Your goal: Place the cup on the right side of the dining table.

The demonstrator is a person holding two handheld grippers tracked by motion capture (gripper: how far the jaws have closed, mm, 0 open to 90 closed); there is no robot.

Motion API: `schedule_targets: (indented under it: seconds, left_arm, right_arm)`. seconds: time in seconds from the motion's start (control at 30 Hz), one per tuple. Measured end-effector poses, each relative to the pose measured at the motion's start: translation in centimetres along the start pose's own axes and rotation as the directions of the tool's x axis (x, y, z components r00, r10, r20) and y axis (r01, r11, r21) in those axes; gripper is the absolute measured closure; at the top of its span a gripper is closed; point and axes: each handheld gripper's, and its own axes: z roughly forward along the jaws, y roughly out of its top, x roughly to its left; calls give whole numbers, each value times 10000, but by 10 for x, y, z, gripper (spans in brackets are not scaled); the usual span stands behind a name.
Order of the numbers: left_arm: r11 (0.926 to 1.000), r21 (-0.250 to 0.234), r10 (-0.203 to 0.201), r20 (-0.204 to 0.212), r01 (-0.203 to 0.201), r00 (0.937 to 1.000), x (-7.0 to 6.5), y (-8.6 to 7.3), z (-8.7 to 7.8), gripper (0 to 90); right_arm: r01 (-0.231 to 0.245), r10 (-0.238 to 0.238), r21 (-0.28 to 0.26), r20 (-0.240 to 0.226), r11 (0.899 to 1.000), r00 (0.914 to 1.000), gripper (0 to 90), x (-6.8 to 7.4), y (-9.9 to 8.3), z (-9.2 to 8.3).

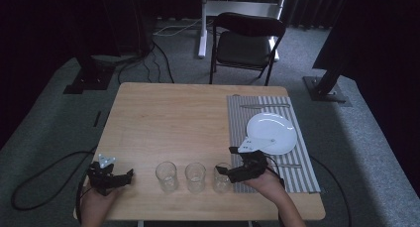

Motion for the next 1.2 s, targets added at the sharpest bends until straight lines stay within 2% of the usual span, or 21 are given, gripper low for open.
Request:
schedule_targets:
  seconds: [0.47, 0.7, 0.97, 1.2]
  left_arm:
    - [10000, 12, 7, 5, -7, 10000, 0, 0, 0, 3]
    - [10000, 13, 4, 5, -4, 10000, 0, 0, 0, 3]
    - [10000, 12, 5, 4, -5, 10000, 0, 0, 0, 3]
    - [10000, 15, 5, 7, -5, 10000, 0, 0, 0, 3]
  right_arm:
    - [588, -555, 462, -707, 9972, 9960, 161, 21, 26, 37]
    - [948, -872, 639, -1133, 9934, 9897, 161, 35, 39, 58]
    - [1137, -996, 804, -1615, 9903, 9818, 162, 47, 51, 80]
    - [1410, -1205, 1045, -1823, 9845, 9758, 162, 56, 61, 94]
